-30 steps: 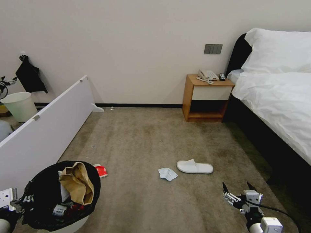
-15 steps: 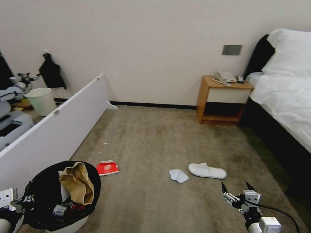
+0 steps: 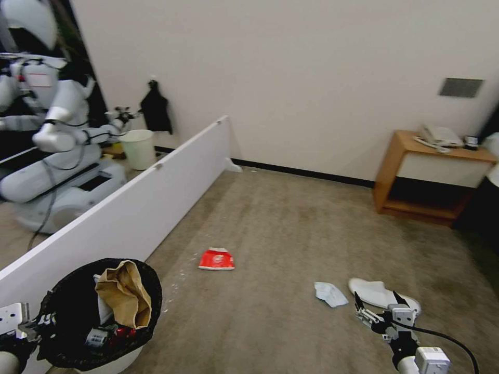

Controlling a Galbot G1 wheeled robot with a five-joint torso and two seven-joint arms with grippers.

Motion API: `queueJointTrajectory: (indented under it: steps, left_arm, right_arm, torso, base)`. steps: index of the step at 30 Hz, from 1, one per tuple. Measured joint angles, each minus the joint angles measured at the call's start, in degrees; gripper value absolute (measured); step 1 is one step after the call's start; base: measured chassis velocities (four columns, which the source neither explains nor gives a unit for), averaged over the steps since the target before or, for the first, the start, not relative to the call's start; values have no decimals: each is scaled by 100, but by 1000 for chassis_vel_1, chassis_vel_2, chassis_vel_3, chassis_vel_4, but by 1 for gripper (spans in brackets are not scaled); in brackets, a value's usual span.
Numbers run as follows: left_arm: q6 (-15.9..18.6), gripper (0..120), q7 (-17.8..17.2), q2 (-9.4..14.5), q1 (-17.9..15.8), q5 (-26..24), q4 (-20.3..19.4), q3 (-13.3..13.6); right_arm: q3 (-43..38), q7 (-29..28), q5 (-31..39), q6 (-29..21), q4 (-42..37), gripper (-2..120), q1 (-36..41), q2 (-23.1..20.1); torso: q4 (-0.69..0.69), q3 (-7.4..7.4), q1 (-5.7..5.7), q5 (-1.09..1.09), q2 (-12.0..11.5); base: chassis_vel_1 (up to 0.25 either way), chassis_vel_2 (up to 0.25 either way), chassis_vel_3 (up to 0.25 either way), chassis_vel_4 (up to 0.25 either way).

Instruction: Pick up the trash bin, then pick up the garbage from the floor and place it into the trash bin.

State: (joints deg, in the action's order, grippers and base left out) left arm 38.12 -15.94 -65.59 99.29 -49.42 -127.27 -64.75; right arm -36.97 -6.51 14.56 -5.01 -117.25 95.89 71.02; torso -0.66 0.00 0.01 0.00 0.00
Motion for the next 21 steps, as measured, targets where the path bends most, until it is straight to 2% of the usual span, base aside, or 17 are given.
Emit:
queueJointTrajectory:
  steps: [5,7,9,13,21]
  left_arm:
    - [-1,4,-8,-18,-16,-6,0,3]
    - [31,4,-22,-53,-18,-27,-16,7]
    - [59,4,-23,-69,-10,-38,-49,16]
    - [144,4,-8,-121,8,-57,-190,35]
    - [319,4,-30,-142,58,-191,-360,35]
  right_arm:
    - [14,22,-55,0,0,100,20,0]
    - [33,55,-113,-4,-17,100,74,-4]
    - [39,78,-124,-12,-31,100,104,-8]
    - [50,277,-269,317,18,100,243,-33]
    - [45,357,-323,485,131,100,320,-19]
  torso:
    - [-3,0,0,0,0]
    - [3,0,0,0,0]
    - [3,0,0,0,0]
    - [1,0,0,-1,0]
    - [3,0,0,1,0]
  base:
    - [0,0,0,0]
    - [0,0,0,0]
    - [0,0,0,0]
    - [0,0,0,0]
    - [0,0,0,0]
